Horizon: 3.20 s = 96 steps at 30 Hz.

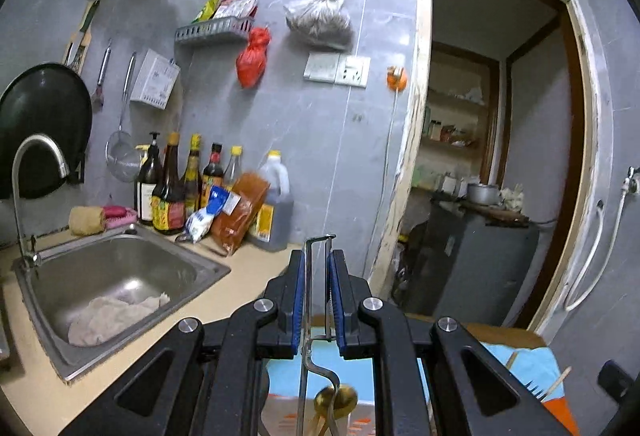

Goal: Organize utensils

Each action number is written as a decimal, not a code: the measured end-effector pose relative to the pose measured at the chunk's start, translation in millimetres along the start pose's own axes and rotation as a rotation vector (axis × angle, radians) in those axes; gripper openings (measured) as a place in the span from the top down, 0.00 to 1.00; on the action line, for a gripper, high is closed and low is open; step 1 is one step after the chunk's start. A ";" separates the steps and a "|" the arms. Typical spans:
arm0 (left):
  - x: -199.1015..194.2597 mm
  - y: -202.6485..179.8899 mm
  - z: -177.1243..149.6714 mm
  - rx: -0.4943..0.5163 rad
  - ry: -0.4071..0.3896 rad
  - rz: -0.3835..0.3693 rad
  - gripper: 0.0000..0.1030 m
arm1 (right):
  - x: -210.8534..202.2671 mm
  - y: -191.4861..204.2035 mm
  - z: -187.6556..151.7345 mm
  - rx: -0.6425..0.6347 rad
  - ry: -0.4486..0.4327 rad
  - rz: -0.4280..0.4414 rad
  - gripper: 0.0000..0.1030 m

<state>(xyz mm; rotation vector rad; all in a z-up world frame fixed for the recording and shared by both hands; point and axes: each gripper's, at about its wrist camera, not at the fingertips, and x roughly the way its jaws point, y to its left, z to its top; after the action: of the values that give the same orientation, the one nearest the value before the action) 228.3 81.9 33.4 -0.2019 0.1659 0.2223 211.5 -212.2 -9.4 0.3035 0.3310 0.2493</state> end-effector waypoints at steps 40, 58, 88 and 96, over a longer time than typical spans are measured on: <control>-153.8 -46.6 -85.2 0.170 0.259 -0.147 0.02 | -116.9 0.5 -33.8 -0.203 0.017 -0.183 0.01; -179.5 -22.1 -90.4 0.159 0.310 -0.115 0.02 | -163.6 3.3 -58.2 -0.167 0.078 -0.214 0.01; -194.9 -20.4 -88.6 0.167 0.295 -0.093 0.02 | -164.4 13.3 -60.9 -0.158 0.079 -0.203 0.01; -195.5 -20.1 -88.5 0.167 0.294 -0.092 0.02 | -163.6 13.1 -60.8 -0.161 0.080 -0.196 0.01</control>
<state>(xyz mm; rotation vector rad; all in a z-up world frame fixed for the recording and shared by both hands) 32.5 4.2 -12.3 -0.0748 0.4641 0.0852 37.7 -231.9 -14.1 0.1017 0.4145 0.0939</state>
